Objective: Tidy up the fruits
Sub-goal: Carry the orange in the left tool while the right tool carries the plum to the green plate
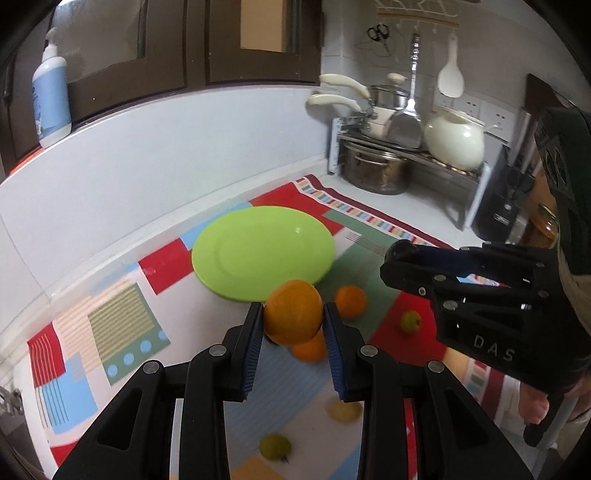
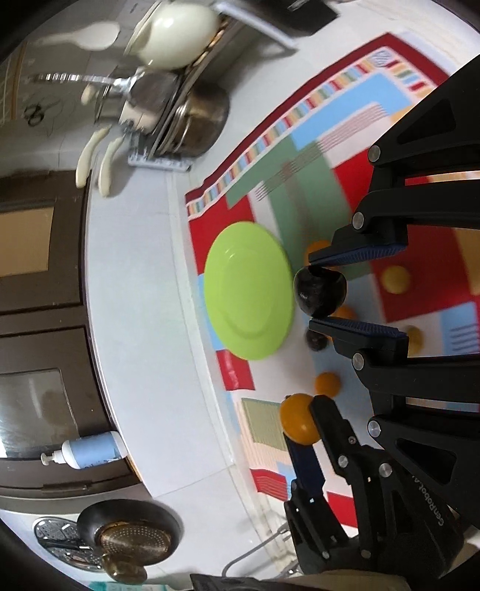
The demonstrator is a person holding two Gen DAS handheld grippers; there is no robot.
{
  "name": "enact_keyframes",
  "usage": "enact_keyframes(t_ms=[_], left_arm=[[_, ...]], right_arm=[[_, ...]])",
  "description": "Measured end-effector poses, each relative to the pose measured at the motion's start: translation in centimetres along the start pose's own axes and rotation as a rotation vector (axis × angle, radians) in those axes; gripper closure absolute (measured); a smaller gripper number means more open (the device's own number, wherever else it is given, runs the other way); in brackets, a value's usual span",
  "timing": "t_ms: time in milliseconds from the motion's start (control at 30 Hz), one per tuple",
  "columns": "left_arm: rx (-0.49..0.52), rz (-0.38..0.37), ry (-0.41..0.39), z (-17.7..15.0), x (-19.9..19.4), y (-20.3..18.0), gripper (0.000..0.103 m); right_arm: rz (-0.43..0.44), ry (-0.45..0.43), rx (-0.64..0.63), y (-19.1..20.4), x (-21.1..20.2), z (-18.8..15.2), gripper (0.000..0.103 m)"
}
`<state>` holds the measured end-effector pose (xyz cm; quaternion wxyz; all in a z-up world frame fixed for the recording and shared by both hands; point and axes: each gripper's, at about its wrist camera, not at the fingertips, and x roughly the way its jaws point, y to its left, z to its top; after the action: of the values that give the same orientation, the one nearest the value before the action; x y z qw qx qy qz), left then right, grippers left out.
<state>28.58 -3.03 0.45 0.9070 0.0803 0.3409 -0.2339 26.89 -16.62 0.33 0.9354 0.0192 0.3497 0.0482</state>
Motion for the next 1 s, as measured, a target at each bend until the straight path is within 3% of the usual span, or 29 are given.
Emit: enact_keyframes(t_ms=[267,533,1000], left_arm=[[-0.033,0.026,0.021,2.6,3.8,1.9,0.071],[-0.046,0.026,0.084,3.6,8.8,4.2,0.071],[-0.028,0.005,0.195,3.1,14.8,6.0,0.071]], right_arm=[[0.057,0.049,-0.075,-0.8,4.8,4.4,0.074],[0.094,0.12,-0.125,-0.8,10.2,6.4,0.074],[0.097,0.232,-0.127,-1.3,16.9,6.3,0.074]])
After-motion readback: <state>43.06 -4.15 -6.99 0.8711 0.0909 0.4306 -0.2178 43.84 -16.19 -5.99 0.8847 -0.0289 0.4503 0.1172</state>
